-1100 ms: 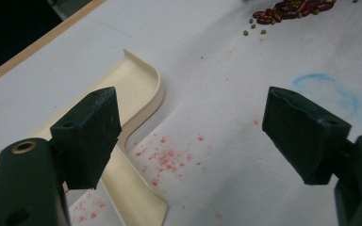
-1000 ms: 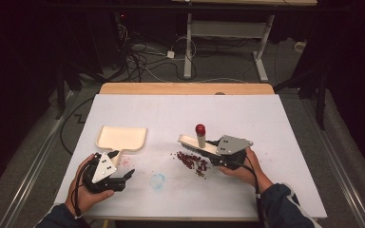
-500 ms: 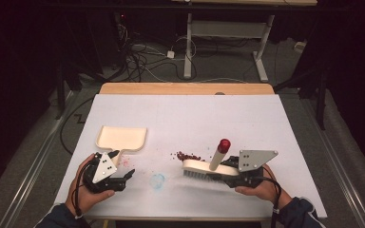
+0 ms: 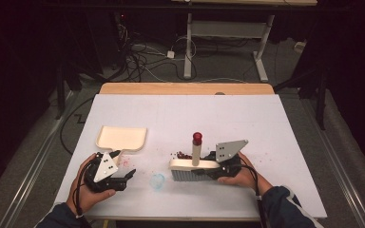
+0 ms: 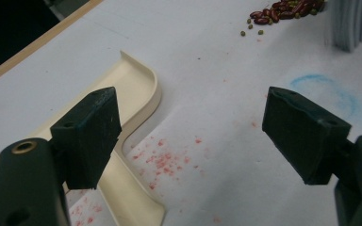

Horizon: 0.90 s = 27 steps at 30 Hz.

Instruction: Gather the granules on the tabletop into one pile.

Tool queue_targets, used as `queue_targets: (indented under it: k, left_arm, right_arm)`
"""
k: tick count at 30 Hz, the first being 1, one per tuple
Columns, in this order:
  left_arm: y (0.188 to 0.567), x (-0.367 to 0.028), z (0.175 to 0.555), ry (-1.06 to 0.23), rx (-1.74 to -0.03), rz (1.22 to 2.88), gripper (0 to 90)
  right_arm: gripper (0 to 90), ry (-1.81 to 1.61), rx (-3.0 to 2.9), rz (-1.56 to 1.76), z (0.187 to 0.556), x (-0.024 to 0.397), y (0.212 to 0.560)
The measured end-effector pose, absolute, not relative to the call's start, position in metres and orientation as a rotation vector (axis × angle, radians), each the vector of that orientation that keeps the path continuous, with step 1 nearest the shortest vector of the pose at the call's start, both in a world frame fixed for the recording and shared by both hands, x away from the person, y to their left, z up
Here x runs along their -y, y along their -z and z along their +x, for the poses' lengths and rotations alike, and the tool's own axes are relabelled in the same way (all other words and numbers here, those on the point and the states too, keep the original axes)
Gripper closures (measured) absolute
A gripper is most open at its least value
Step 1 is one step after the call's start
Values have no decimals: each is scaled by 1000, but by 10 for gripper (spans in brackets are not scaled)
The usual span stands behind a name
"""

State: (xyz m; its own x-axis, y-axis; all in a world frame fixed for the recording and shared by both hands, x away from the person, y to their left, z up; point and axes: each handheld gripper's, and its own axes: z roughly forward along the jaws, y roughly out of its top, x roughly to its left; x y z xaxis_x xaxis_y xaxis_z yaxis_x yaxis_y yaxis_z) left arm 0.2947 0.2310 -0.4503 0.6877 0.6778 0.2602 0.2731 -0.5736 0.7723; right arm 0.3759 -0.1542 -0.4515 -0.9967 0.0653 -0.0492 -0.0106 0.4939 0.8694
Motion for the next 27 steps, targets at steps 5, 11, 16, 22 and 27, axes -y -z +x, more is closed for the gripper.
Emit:
queue_targets:
  k: [5, 11, 16, 22, 27]
  left_arm:
    - [451, -231, 296, -703, -721, 2173, 194]
    - [451, -231, 295, -700, -719, 2170, 195]
    - [451, -231, 295, -704, -715, 2170, 194]
    - [449, -232, 292, -714, -713, 2161, 195]
    - [449, -231, 291, -711, -707, 2164, 195]
  right_arm:
    - [671, -1542, -2641, 68, 389, 146, 452]
    - [673, -1554, -2600, 113, 396, 142, 450]
    - [672, -1531, -2543, 203, 383, 150, 436]
    - [672, -1490, -2364, 469, 361, 168, 417]
    - [672, -1345, -2182, 723, 339, 180, 419]
